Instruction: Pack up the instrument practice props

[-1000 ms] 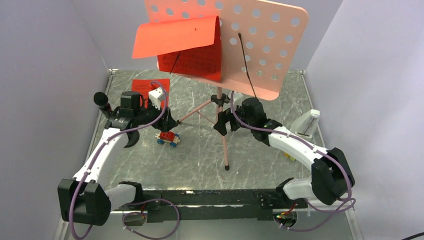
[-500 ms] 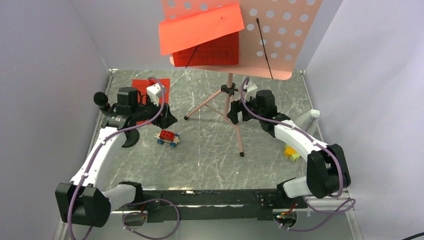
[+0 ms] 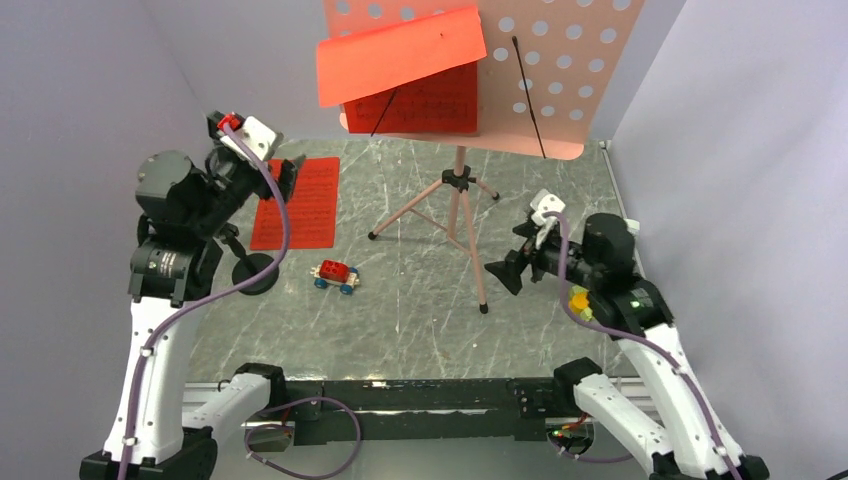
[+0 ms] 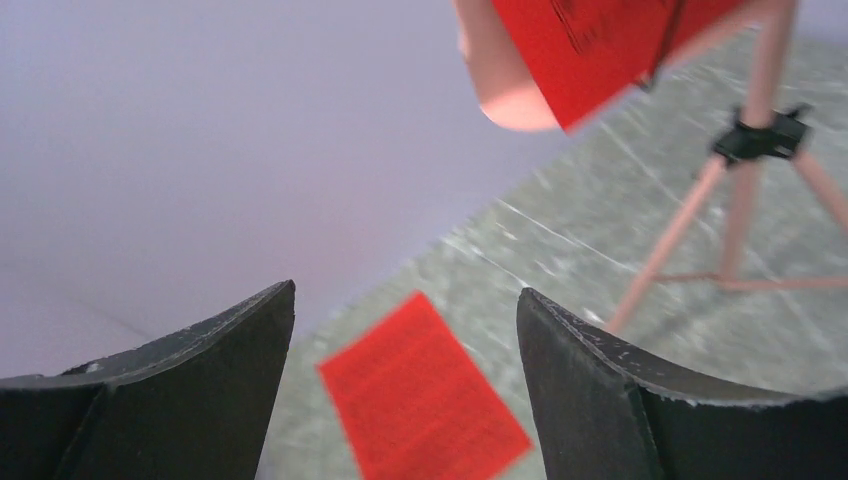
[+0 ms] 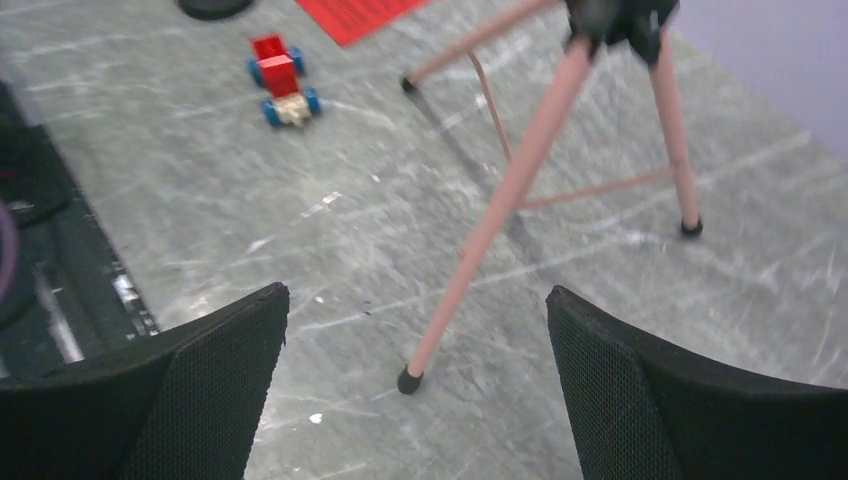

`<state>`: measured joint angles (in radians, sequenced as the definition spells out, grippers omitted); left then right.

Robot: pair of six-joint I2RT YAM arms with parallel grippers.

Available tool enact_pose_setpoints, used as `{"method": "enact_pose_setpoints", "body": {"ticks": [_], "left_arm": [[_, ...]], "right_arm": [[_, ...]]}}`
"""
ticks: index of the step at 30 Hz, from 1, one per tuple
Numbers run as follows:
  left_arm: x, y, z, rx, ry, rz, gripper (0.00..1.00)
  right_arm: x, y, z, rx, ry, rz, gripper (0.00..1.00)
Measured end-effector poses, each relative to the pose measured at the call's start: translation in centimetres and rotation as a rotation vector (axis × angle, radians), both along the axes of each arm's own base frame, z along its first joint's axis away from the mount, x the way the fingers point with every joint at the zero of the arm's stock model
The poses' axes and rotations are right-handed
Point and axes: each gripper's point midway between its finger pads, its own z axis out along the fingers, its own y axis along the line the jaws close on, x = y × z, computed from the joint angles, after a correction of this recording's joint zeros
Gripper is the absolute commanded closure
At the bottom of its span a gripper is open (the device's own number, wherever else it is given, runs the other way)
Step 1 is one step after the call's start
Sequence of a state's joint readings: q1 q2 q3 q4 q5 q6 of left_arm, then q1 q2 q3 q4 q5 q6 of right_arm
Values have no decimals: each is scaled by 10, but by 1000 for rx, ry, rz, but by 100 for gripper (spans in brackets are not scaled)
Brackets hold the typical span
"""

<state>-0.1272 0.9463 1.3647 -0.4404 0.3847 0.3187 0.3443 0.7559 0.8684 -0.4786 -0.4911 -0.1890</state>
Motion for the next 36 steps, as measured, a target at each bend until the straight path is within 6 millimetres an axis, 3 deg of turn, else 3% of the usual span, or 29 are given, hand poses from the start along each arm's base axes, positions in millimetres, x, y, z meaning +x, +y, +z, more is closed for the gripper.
{"method": "enact_pose_setpoints", "body": {"ticks": [1,4,9,12,14,17,20,23,26,32,36], "left_arm": [[0,3,14,19,-49,19,15],[2,9,57,100,-220,63,16],[3,3,99,197,-417,66,20],[3,-3,116,249,-511,55,23],[1,-10,128,287,-571,27,25],[-6,-26,143,339,-658,-21,26],[-18,-50,151,405,-761,-77,27],[-27,-73,152,464,-859,-111,29],[-28,-86,149,508,-917,-103,34],[-23,-90,155,571,-982,-36,64],[-25,-86,164,593,-1019,2,91]], "right_arm": [[-8,0,11,0,-19,26,1],[-30,9,69,23,-121,131,2],[-55,41,157,86,-301,315,1],[-54,64,193,133,-361,379,1],[-42,82,213,172,-369,377,0],[-22,108,228,217,-349,356,0],[-4,139,225,239,-305,346,0],[2,168,216,247,-274,344,0],[5,184,219,264,-272,321,0],[18,187,246,332,-311,215,0],[25,189,255,363,-323,184,0]]}}
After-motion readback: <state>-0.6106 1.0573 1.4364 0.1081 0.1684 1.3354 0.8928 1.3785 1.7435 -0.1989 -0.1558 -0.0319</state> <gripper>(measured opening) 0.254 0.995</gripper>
